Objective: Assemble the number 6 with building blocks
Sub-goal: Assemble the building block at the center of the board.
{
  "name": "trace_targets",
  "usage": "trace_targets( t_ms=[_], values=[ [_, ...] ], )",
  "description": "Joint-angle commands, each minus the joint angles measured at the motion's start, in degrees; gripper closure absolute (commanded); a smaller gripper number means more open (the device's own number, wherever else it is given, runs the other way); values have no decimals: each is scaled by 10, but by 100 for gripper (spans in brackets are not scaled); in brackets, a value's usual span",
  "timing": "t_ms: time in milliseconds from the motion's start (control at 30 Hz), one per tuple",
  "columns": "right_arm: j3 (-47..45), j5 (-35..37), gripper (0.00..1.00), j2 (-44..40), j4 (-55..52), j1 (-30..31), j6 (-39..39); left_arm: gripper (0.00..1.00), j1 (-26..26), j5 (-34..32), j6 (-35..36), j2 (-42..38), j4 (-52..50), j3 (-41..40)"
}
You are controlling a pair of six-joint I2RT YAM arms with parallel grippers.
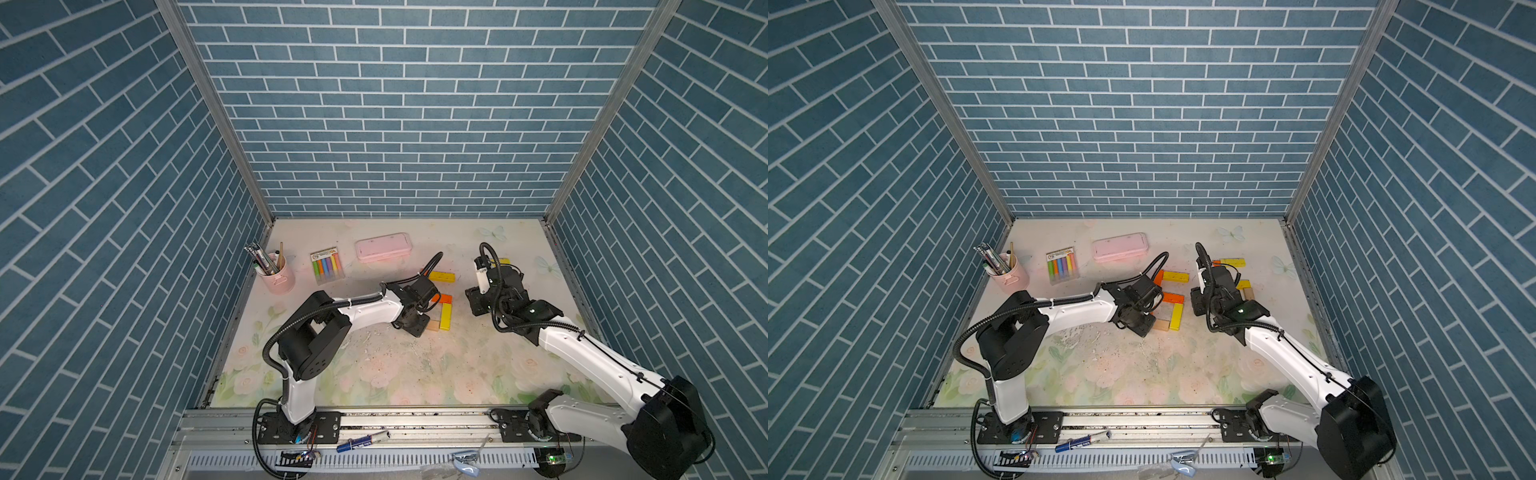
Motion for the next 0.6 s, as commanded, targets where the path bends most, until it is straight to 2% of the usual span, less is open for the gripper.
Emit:
trace_targets(
  t_ms=[0,567],
  values=[
    [-7,-5,57,-8,-7,-3,26,57,1,-2,-3,13,-6,14],
    [-8,-7,57,-7,-6,-3,28,57,5,2,-24,9,-2,12]
  ],
)
